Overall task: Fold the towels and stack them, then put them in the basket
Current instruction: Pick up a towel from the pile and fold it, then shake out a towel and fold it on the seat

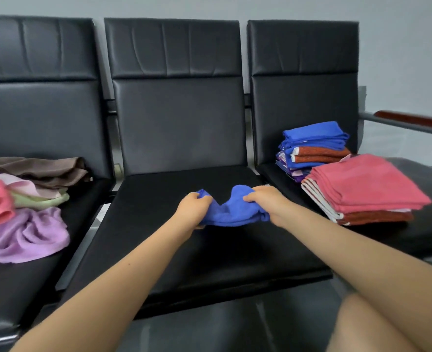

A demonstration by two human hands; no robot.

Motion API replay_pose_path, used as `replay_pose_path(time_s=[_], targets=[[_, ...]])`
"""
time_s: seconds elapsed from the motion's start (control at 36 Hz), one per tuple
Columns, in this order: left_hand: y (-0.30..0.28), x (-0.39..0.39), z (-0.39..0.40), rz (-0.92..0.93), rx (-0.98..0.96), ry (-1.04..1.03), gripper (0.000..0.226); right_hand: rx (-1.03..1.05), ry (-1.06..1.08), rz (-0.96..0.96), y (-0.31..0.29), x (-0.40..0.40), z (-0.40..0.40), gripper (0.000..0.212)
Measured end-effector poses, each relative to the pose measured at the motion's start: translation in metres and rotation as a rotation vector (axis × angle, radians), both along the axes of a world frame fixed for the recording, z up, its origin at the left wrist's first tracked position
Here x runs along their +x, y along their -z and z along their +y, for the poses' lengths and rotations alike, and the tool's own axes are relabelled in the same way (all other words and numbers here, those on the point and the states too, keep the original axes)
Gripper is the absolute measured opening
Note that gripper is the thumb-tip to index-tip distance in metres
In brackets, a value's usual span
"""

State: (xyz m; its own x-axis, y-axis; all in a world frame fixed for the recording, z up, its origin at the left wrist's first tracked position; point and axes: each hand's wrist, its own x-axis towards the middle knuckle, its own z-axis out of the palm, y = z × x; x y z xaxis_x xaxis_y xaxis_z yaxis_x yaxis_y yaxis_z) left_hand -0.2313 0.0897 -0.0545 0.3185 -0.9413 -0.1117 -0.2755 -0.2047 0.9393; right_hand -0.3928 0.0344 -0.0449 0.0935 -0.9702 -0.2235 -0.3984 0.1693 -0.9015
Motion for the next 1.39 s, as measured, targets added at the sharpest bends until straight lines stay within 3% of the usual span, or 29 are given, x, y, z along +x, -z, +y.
replay_pose_path(time_s=[0.11,0.28,0.53,0.67,0.81,0.89,0.97,1.06,1.14,1.22,1.39], targets=[[0.001,-0.029,-0.003,0.052,-0.066,0.078,0.022,-0.152,0.049,-0.079,-0.005,-0.037,0.001,0.008],[-0.002,-0.089,-0.019,0.124,-0.177,0.193,0.032,-0.441,0.161,-0.133,-0.024,-0.098,-0.009,0.018],[-0.045,-0.187,-0.070,0.173,-0.372,0.334,0.027,-0.715,0.295,0.047,-0.069,-0.187,-0.038,0.018],[-0.041,-0.236,-0.104,0.006,-0.321,0.367,0.006,-0.669,0.462,0.111,-0.074,-0.245,-0.061,0.023],[-0.007,-0.261,-0.114,-0.296,-0.157,0.403,0.049,-0.351,0.418,0.505,-0.029,-0.293,-0.068,0.037],[0.000,-0.260,-0.115,-0.317,-0.176,0.393,0.051,-0.246,0.406,0.533,-0.009,-0.303,-0.067,0.049],[-0.003,-0.252,-0.115,-0.307,-0.187,0.387,0.051,-0.308,0.515,0.602,-0.008,-0.300,-0.062,0.061],[-0.007,-0.232,-0.113,-0.235,-0.188,0.335,0.045,-0.543,0.600,0.770,-0.021,-0.282,-0.050,0.050],[-0.013,-0.200,-0.105,-0.186,-0.220,0.282,0.038,-0.718,0.513,0.608,-0.034,-0.247,-0.038,0.025],[-0.018,-0.158,-0.090,-0.136,-0.245,0.225,0.032,-0.610,0.317,0.299,-0.040,-0.195,-0.029,0.009],[-0.019,-0.056,-0.055,-0.160,-0.276,0.109,0.018,-0.448,0.001,0.062,-0.026,-0.083,-0.004,0.018]])
